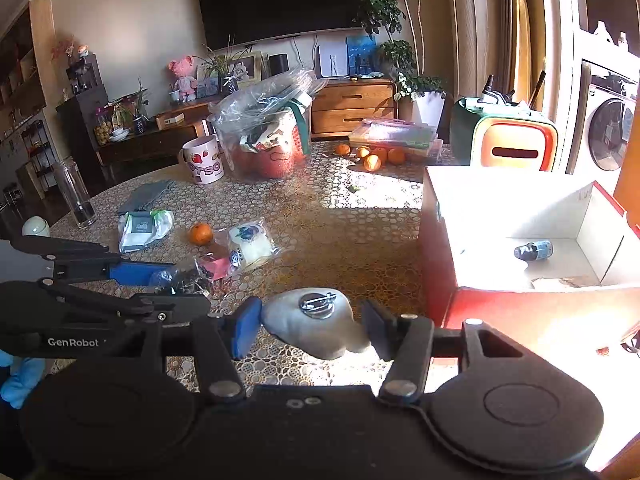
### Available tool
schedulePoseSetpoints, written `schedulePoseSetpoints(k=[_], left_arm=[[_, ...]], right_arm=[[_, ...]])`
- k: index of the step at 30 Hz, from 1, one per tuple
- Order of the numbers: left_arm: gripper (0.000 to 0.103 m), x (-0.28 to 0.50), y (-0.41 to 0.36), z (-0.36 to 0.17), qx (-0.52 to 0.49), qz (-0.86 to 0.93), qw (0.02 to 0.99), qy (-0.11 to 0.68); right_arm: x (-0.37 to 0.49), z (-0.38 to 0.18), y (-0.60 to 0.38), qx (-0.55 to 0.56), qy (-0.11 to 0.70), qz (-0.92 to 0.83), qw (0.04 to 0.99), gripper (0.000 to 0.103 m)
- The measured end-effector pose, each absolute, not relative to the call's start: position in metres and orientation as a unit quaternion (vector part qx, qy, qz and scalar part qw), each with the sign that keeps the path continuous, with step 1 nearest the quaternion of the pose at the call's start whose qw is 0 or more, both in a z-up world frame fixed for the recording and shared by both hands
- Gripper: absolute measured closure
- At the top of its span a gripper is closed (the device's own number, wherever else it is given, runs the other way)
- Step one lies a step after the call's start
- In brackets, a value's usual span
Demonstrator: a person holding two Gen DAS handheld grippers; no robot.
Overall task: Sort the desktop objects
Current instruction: 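Carry the black mesh bag and white plush toy over the red box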
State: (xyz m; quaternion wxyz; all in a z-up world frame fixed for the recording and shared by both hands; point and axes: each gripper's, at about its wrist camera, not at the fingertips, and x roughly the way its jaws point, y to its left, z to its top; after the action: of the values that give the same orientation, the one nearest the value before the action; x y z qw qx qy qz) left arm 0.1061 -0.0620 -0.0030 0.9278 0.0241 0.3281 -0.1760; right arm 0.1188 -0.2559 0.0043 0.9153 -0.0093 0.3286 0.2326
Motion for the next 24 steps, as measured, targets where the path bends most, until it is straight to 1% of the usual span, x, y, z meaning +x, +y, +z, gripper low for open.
schedulePoseSetpoints(k=[16, 24], left_arm=[[0.059, 0.143, -0.158, 0.019, 0.072, -0.239, 0.919, 0.304], [0.059, 0.182, -0.202, 0.016, 0.089, -0.266, 0.904, 0.322]], right_arm=[[0.145, 0.030, -0.337, -0.021, 0.304, 0.185, 0.934, 0.048], [0.178, 0.029, -0.375, -0.011, 0.306, 0.159, 0.939, 0.048]])
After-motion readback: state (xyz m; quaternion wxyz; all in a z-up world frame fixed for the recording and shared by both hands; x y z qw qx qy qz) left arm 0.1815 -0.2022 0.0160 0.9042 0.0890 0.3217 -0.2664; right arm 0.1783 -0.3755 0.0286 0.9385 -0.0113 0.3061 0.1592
